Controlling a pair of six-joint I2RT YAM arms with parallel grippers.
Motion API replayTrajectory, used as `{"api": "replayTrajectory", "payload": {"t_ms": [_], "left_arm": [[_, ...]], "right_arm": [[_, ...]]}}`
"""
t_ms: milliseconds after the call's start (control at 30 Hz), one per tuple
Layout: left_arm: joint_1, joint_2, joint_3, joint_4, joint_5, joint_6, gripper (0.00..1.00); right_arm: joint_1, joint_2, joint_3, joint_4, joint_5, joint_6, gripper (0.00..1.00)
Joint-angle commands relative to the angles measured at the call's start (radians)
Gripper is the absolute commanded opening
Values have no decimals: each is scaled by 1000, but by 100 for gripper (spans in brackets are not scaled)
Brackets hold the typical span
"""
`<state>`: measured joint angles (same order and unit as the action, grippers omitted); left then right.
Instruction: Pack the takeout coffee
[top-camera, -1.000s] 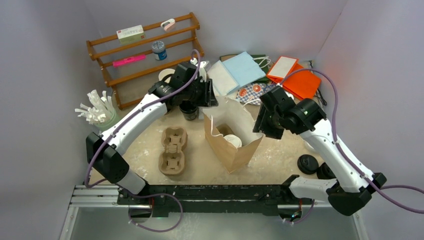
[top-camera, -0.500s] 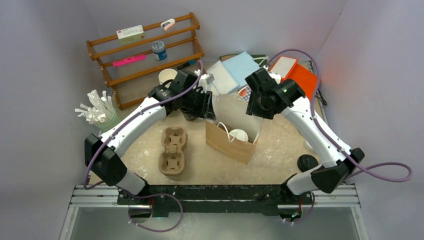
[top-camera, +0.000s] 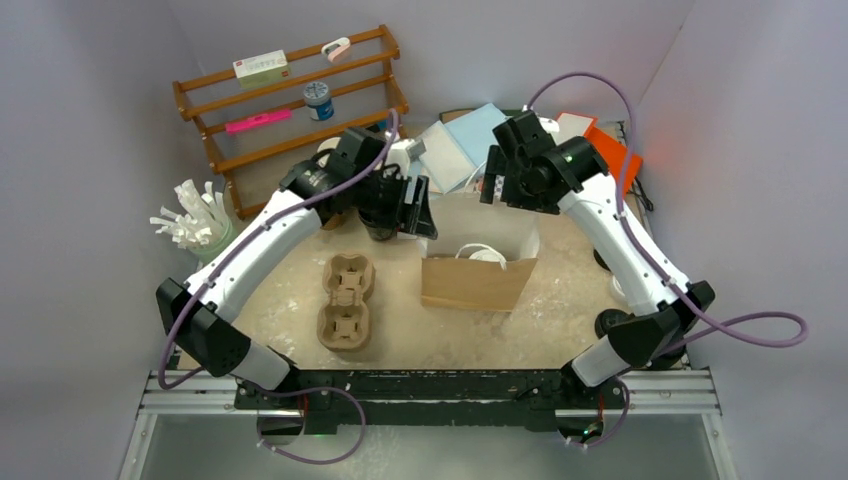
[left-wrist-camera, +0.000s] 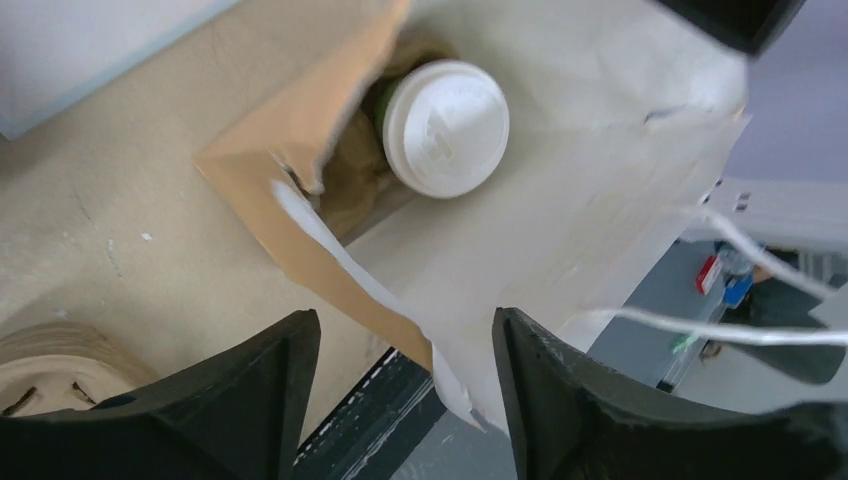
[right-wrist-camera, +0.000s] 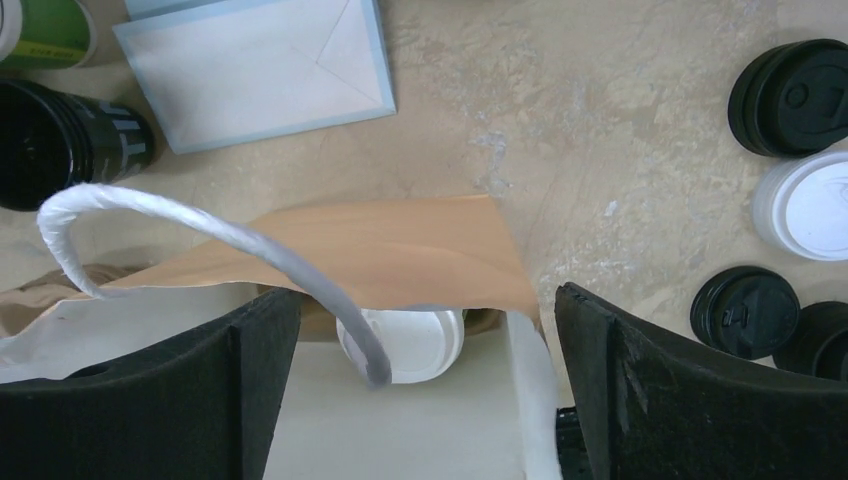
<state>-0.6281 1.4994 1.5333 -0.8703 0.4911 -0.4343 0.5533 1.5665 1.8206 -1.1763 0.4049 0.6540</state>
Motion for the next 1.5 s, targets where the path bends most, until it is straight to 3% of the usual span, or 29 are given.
{"api": "replayTrajectory", "payload": {"t_ms": [0, 167, 333, 467, 633, 800, 1000, 1167, 1267, 1467], "left_arm": [[82, -9, 106, -13, 16, 49, 74], [113, 23, 173, 88, 51, 102, 82], [113, 56, 154, 313, 151, 166, 80], [114, 92, 166, 396, 231, 228, 75], [114, 170, 209, 399, 266, 285, 70], [109, 219, 213, 450, 305, 235, 64], [101, 209, 173, 453, 330, 233, 60], [93, 162, 76, 426, 341, 241, 60], [75, 124, 5, 436, 339, 215, 60], [20, 99, -15, 345, 272, 215, 60]], "right_arm": [[-2, -89, -21, -59, -24, 5, 99], [-3, -166, -81, -118, -36, 48, 99], [-3, -232, -143, -124, -74, 79, 99], [-3, -289, -219, -123, -94, 129, 96], [-3, -297, -227, -123, -81, 132, 76], [-3, -280, -206, -122, -48, 123, 51], [-3, -240, -187, -119, -19, 95, 22], [-2, -198, -139, -99, 53, 50, 6], [-2, -189, -135, -7, 43, -65, 6], [-12, -195, -178, 175, 80, -207, 34]]}}
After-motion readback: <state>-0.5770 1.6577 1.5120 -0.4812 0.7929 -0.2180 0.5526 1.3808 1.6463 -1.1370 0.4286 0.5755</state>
